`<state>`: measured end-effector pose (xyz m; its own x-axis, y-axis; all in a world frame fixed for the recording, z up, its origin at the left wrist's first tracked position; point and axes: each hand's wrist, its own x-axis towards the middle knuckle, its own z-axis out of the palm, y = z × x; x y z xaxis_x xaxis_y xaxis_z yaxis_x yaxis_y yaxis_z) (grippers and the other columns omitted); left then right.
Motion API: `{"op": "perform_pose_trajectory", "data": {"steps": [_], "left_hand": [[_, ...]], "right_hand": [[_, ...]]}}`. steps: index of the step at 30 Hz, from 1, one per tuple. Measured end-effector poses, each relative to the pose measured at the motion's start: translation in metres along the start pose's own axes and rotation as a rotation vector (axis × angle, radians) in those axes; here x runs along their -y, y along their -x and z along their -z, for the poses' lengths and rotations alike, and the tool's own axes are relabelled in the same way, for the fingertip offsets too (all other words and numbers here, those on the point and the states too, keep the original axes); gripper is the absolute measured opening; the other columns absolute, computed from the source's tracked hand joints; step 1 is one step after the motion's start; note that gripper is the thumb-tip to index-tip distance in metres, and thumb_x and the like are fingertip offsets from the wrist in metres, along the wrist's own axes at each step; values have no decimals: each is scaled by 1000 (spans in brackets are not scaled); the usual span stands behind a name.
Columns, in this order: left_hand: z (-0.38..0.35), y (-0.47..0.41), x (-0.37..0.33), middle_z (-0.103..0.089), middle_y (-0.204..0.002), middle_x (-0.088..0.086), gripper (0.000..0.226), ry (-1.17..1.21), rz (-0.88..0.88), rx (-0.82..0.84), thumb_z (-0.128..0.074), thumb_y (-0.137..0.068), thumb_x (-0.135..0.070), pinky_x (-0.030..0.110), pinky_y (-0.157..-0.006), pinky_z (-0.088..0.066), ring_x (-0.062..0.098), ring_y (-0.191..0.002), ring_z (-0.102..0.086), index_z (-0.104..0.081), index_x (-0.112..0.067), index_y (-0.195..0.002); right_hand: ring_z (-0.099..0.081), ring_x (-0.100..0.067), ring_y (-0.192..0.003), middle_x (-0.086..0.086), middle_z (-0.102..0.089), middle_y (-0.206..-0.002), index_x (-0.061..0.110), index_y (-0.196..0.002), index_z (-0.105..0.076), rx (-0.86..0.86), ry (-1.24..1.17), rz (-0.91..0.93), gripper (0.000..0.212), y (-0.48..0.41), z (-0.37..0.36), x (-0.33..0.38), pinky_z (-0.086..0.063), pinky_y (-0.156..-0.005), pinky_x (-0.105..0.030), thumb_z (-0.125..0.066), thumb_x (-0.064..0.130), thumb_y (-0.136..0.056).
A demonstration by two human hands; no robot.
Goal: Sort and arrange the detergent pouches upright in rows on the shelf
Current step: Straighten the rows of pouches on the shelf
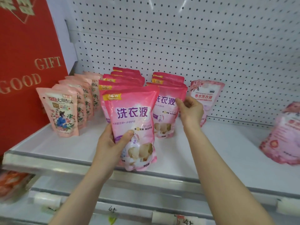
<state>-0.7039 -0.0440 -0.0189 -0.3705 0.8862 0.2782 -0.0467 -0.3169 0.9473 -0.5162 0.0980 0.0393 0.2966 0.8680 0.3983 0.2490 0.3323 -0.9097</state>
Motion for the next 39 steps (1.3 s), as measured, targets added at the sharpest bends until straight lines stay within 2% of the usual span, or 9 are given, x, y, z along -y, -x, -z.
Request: {"op": "perform_pose_trajectory", "data": {"steps": [3, 6, 9, 14, 17, 21, 25, 29, 39], "left_hand": [[-7, -2, 0, -72, -106, -4, 33, -52, -15, 52, -68, -85, -11, 29, -81, -57, 13, -97, -69, -59, -20, -116], [-21, -6, -1, -71, -108, -8, 35, -141, -55, 109, -70, -85, -15, 33, -88, -54, 8, -99, -67, -59, -23, -117], [-42, -9, -4, -70, -108, -8, 37, -185, -100, 163, -72, -83, -19, 35, -90, -54, 6, -98, -66, -58, -22, -117], [-56, -15, -8, -67, -108, -15, 52, -339, -148, 232, -81, -71, -38, 35, -88, -55, 1, -96, -65, -50, -33, -113], [-42, -26, -30, -55, -127, -10, 63, -638, -463, 120, -72, -80, -37, 24, -96, -45, 3, -111, -55, -41, -25, -134], [-14, -77, -66, -44, -143, 6, 52, -1006, -692, -54, -58, -92, -26, 34, -112, -27, 23, -133, -37, -43, -14, -140], [3, -118, -75, -65, -121, 9, 35, -1305, -714, 44, -54, -95, -28, 43, -97, -40, 31, -111, -57, -59, -12, -125], [5, -125, -76, -73, -100, 4, 22, -1251, -759, 50, -54, -96, -27, 42, -86, -46, 27, -91, -66, -68, -13, -105], [9, -133, -76, -73, -87, -4, 15, -1195, -767, 21, -58, -93, -29, 36, -72, -47, 25, -80, -67, -70, -20, -90]], "right_hand": [[-61, -4, -95, 9, -66, -106, 21, -125, -62, -26, 41, 198, 31, 4, 17, 33, -48, -84, -14, -59, 31, -96], [-62, 3, -101, 15, -70, -108, 23, -114, -70, 226, 83, 460, 28, 23, 40, 86, -46, -85, -12, -52, 37, -99], [-66, -1, -84, 13, -74, -88, 26, -96, -76, 513, 429, 587, 16, 32, 46, 105, -51, -81, -23, -65, 37, -92], [-61, -25, -66, -4, -69, -69, 16, -84, -76, 390, 511, 542, 19, 19, 50, 79, -52, -69, -45, -69, 33, -90], [-67, -26, -71, -1, -73, -74, 20, -87, -78, 368, 409, 461, 13, 14, 51, 72, -53, -72, -48, -70, 30, -90], [-68, -16, -77, 8, -75, -81, 24, -94, -78, 365, 472, 500, 14, 6, 32, 71, -55, -76, -43, -69, 34, -89], [-67, -22, -95, 4, -75, -105, 25, -113, -73, 425, 745, 604, 23, 5, 15, 73, -51, -84, -35, -61, 31, -95], [-65, -31, -96, -2, -72, -100, 22, -111, -66, 301, 1032, 738, 20, 9, -2, 70, -45, -86, -41, -51, 26, -98], [-58, -22, -77, 6, -67, -76, 21, -85, -70, 310, 938, 731, 31, -1, -8, 64, -39, -80, -37, -49, 38, -100]]}}
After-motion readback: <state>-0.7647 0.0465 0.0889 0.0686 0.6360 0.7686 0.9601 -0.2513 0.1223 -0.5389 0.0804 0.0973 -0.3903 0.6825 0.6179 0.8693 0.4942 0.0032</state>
